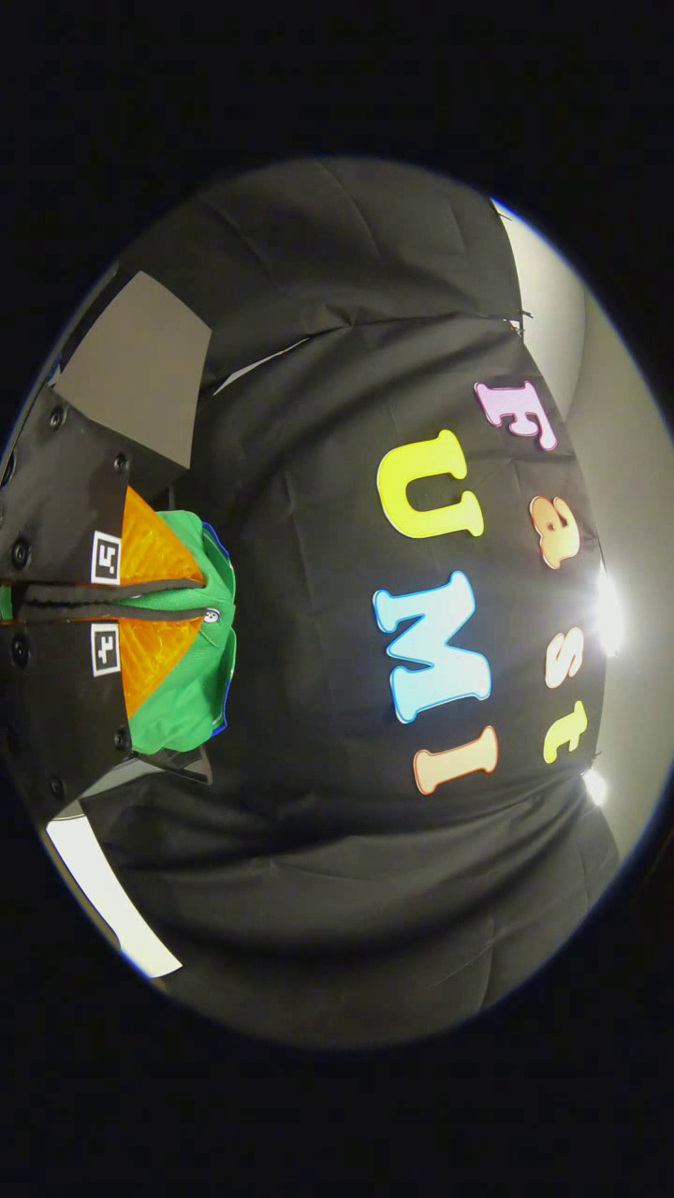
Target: Put the clothes into the washing machine and then close the washing machine lid.
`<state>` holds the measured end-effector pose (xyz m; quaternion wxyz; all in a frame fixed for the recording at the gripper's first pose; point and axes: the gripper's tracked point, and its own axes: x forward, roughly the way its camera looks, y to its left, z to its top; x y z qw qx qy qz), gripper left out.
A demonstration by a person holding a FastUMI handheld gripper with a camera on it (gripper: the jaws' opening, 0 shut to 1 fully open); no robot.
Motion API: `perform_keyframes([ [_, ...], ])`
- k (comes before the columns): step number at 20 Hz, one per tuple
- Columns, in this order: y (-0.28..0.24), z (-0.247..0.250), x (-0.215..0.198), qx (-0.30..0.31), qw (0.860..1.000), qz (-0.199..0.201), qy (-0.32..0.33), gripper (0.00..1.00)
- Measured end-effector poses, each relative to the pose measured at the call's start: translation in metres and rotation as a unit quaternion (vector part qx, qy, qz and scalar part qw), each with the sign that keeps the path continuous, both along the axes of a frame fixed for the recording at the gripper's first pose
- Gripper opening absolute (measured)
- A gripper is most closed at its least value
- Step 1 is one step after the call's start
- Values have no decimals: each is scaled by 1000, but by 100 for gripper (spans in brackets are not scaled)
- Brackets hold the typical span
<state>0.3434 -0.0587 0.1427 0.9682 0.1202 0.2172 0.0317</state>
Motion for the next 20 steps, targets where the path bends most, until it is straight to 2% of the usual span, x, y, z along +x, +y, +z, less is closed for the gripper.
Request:
perform_keyframes([
  [20, 11, -164, -8, 9, 992, 2, 126, 1],
])
